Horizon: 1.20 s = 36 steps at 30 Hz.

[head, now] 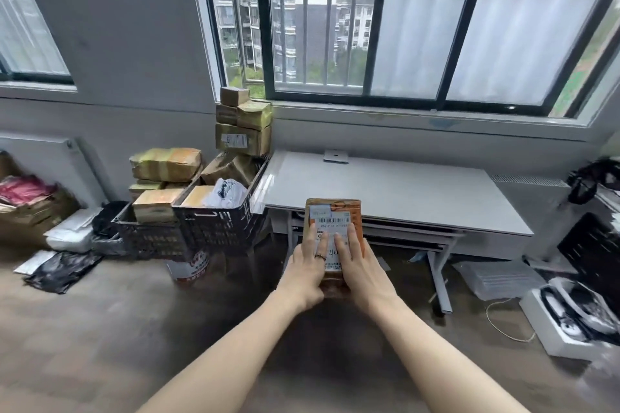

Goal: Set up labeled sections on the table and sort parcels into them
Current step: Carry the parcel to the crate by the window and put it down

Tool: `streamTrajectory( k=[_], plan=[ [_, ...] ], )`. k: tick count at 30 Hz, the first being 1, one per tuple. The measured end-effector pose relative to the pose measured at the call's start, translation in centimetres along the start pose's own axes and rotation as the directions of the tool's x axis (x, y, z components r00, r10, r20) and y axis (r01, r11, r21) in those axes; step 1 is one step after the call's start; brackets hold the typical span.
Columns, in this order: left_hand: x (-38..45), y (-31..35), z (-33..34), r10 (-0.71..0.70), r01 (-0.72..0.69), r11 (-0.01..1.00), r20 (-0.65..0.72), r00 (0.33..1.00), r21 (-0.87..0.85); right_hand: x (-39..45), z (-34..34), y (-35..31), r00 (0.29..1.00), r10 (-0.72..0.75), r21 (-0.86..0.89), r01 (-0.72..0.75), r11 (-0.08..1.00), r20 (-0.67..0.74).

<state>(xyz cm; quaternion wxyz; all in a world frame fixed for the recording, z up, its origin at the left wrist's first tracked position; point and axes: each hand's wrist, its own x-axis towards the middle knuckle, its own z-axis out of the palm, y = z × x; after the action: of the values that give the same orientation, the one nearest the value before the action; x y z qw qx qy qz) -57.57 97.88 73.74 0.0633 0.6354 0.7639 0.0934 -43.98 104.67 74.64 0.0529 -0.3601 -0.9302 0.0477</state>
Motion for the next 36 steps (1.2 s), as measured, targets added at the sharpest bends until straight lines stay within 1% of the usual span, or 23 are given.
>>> streamTrajectory(
  k=[6, 13, 20, 27, 32, 36],
  plan=[
    [9.0, -3.3, -0.1, -0.042, 0.042, 0.999, 0.002, 0.999, 0.019, 10.0, 1.4, 3.2, 0.999, -0.044, 0.007, 0.044, 0.999, -0.006],
    [20.2, -6.9, -0.1, -0.086, 0.085, 0.996, 0.026, 0.996, 0.028, 21.2, 2.3, 7.4, 0.997, -0.075, 0.052, 0.073, 0.996, 0.034],
    [28.4, -10.3, 0.2, -0.134, 0.134, 0.991, 0.059, 0.989, 0.011, 30.6, 3.3, 10.0, 0.989, -0.131, 0.063, 0.127, 0.99, 0.072],
    [35.3, -16.3, 0.3, -0.151, 0.153, 0.988, 0.098, 0.984, -0.017, 39.8, 6.2, 10.0, 0.987, -0.128, 0.06, 0.122, 0.991, 0.097],
    [40.4, -21.7, -0.1, -0.166, 0.172, 0.984, 0.108, 0.98, -0.044, 46.7, 7.3, 8.7, 0.988, -0.126, 0.064, 0.121, 0.991, 0.089],
    [43.7, -26.1, -0.6, -0.172, 0.179, 0.982, 0.113, 0.979, -0.053, 52.2, 8.4, 7.1, 0.987, -0.118, 0.078, 0.11, 0.991, 0.111]
  ],
)
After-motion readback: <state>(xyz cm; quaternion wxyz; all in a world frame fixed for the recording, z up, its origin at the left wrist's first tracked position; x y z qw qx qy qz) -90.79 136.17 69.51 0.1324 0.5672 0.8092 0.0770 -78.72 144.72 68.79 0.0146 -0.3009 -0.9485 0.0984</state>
